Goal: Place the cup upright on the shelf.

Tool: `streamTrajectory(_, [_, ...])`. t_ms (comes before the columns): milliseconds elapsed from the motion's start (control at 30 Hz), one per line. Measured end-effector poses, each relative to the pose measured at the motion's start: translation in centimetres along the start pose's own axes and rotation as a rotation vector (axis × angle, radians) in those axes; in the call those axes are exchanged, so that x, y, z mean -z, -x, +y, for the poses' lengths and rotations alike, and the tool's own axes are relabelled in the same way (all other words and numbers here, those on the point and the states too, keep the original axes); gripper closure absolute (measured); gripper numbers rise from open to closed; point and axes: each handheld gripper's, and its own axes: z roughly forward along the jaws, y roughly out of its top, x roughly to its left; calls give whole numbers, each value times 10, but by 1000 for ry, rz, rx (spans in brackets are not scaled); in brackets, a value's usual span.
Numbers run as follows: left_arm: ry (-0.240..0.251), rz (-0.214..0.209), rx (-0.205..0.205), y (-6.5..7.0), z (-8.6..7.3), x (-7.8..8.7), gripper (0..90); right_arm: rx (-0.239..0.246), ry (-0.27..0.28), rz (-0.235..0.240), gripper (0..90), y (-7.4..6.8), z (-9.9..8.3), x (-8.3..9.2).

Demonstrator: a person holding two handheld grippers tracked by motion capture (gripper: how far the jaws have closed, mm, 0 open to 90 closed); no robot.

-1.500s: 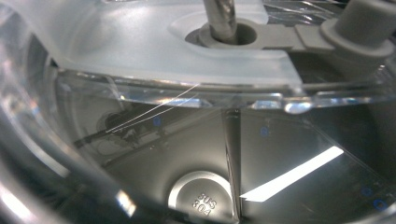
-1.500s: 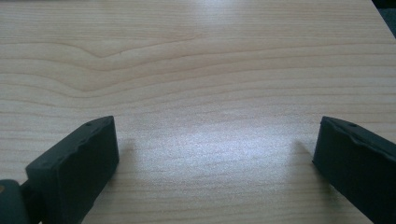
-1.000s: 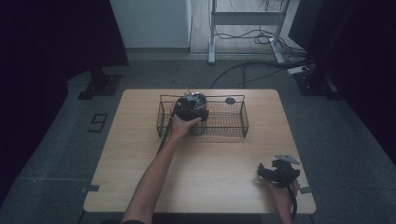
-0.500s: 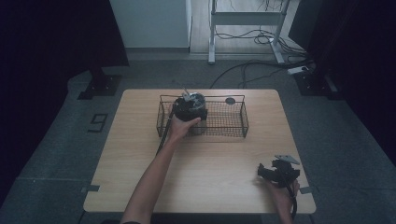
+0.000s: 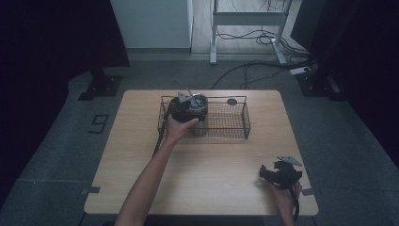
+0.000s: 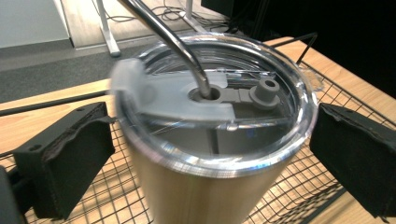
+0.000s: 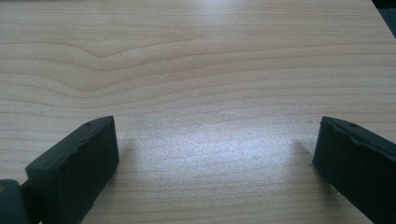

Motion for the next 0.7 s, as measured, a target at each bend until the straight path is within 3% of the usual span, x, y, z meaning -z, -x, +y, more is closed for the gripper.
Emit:
streamTrajectory(100, [20,-14,23,-2,-1,9,0,0,0,0,0,0,0,0])
streamTrajectory(233, [31,-34,9,-2,-3,22,0,0,0,0,0,0,0,0])
streamTrajectory(433, [2,-58,-17,0,-11,38,3,4,-1,3,0,1,0,0])
streamTrajectory(500, [-16,-58,-4,1,-13,44,15,4,-1,3,0,1,1,-1])
streamTrajectory(700, [-15,-88,-18,0,-26,66,25,4,-1,2,0,1,1,-1])
